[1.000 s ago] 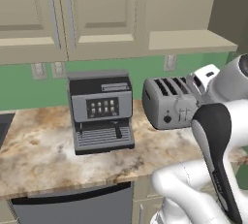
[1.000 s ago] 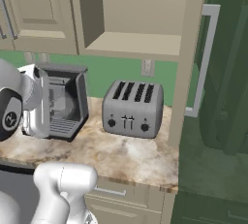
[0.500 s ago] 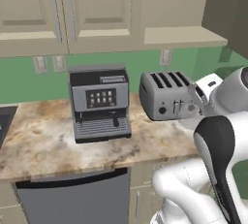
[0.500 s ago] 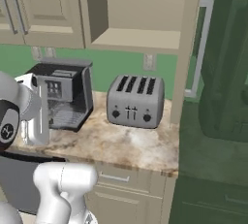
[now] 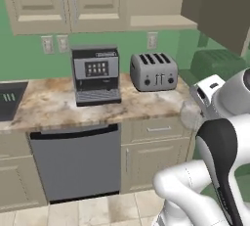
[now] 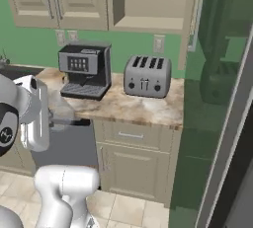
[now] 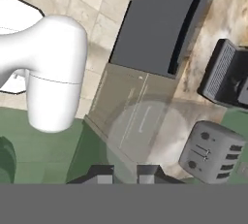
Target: There is a bowl on the dining counter. Grab a lemon wedge from the fridge and place it in the bowl. Then get the liquor bottle and glass cup from the cabinet and place them next to the bowl.
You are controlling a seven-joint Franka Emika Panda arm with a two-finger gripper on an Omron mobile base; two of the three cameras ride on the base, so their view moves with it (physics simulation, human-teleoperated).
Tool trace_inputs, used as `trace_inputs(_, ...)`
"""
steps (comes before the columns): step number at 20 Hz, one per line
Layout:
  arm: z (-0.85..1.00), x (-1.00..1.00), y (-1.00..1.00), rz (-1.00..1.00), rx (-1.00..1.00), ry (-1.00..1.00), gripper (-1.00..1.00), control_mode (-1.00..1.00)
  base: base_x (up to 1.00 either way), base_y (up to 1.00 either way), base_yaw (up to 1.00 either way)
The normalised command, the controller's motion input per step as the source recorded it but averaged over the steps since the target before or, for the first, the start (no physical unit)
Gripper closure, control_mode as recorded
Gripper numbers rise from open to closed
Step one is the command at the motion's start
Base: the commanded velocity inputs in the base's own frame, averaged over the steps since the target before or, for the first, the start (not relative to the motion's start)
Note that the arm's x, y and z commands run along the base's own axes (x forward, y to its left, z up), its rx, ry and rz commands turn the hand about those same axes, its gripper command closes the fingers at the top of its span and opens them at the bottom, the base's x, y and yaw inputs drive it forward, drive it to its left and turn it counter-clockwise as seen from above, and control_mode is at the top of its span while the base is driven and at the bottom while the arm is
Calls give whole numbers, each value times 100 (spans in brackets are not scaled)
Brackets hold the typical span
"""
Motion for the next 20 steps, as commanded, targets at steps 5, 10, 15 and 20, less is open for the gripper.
trace_inputs(5,0,0,0,0,0,0,100,100,-100,0,0)
trace_inputs(10,0,0,0,0,0,0,100,100,-100,0,0)
trace_inputs(15,0,0,0,0,0,0,100,100,-100,0,0)
trace_inputs(20,0,0,0,0,0,0,100,100,-100,2,0)
